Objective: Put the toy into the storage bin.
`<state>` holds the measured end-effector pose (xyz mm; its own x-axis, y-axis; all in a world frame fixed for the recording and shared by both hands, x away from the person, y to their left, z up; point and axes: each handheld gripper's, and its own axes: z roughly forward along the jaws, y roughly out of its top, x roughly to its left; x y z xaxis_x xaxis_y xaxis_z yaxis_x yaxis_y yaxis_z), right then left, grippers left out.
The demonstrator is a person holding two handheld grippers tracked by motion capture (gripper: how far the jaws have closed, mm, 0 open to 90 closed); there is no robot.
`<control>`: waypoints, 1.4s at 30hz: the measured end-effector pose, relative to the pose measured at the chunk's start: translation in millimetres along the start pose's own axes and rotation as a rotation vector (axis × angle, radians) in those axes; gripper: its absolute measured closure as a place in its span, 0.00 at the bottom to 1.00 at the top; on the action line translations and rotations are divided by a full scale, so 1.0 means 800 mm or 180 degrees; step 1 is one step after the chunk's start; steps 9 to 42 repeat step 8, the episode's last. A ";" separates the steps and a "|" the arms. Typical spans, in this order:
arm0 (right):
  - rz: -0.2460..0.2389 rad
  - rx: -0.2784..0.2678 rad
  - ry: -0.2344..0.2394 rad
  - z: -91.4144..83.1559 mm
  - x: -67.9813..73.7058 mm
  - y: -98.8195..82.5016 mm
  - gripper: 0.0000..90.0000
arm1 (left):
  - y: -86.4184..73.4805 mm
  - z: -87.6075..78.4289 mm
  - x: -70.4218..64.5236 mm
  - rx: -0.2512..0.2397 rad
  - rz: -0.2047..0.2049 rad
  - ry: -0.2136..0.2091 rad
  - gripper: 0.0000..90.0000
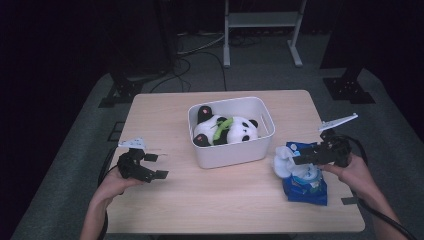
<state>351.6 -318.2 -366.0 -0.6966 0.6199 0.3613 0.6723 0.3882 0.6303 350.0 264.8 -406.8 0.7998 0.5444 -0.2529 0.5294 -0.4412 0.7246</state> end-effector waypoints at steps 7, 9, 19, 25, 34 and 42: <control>0.0031 -0.0026 -0.0001 -0.003 0.000 -0.013 0.43 | 0.001 0.002 -0.001 0.0024 0.0022 -0.0019 0.07; 0.0032 -0.0027 -0.0004 -0.003 0.000 -0.014 0.43 | 0.000 0.001 0.000 0.0013 0.0017 -0.0027 0.07; 0.0032 -0.0027 -0.0004 -0.003 0.000 -0.014 0.43 | 0.000 0.001 0.000 0.0013 0.0017 -0.0027 0.07; 0.0032 -0.0027 -0.0004 -0.003 0.000 -0.014 0.43 | 0.000 0.001 0.000 0.0013 0.0017 -0.0027 0.07; 0.0032 -0.0027 -0.0004 -0.003 0.000 -0.014 0.43 | 0.000 0.001 0.000 0.0013 0.0017 -0.0027 0.07; 0.0032 -0.0027 -0.0004 -0.003 0.000 -0.014 0.43 | 0.000 0.001 0.000 0.0013 0.0017 -0.0027 0.07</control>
